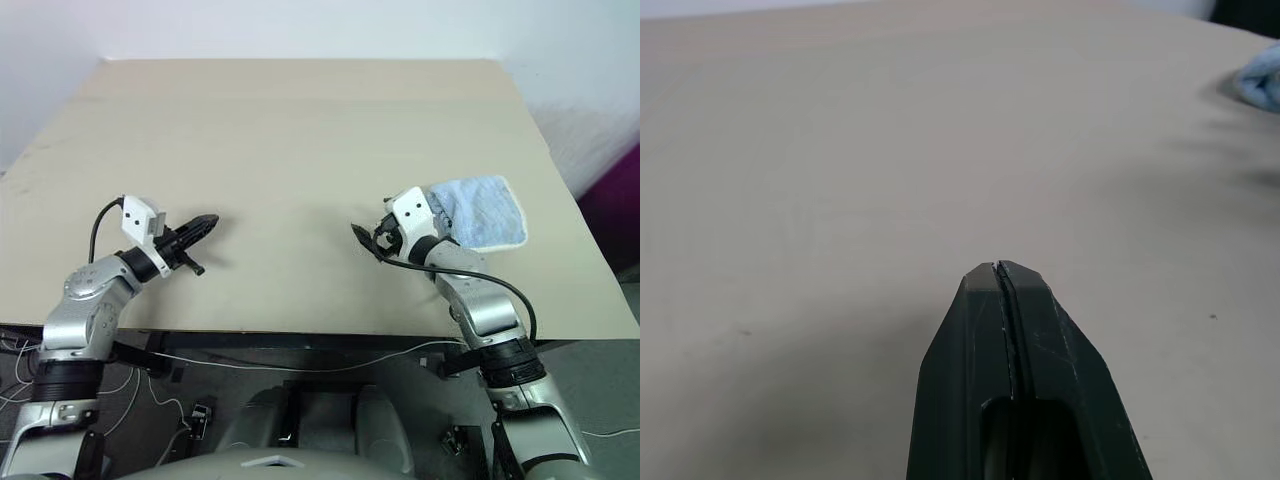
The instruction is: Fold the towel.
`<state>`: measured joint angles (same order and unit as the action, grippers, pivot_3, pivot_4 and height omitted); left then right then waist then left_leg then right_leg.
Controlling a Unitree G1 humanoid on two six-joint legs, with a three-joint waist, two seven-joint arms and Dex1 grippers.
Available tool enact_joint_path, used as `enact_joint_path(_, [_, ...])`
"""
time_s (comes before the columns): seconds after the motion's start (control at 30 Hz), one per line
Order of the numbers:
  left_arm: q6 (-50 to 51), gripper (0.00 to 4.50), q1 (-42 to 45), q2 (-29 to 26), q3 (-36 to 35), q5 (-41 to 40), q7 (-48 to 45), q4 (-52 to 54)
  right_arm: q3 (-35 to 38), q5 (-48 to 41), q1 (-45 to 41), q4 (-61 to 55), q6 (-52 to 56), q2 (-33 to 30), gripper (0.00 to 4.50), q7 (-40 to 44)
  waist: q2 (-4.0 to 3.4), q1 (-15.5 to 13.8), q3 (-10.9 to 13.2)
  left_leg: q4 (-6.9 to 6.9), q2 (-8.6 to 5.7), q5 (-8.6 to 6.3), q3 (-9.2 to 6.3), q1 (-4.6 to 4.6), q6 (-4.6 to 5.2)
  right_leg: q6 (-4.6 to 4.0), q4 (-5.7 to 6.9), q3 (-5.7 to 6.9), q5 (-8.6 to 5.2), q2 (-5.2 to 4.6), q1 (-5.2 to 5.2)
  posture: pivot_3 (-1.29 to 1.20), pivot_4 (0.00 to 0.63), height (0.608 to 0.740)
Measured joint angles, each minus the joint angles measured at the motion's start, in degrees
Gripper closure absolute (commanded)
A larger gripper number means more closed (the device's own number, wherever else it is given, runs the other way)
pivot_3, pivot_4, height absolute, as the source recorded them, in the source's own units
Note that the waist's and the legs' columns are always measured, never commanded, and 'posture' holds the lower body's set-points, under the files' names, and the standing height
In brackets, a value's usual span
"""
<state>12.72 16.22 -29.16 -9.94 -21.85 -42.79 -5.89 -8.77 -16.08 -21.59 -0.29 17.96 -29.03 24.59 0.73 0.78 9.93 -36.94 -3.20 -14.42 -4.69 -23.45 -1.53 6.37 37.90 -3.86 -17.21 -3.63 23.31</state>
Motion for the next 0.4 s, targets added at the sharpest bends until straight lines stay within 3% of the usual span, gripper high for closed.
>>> enact_joint_path(0.4, [-2.99,4.5,2.59,0.1,-0.66,1.23,2.56,-5.3,1.39,2.95,-0.91,0.54,-0.88,4.33,0.02,1.58,0.0,0.04,0.0,-0.01,0.0,0.0,0.0,0.0,0.0,0.0,0.03,0.0,0.0,0.0,0.02,0.0,0.15,0.74])
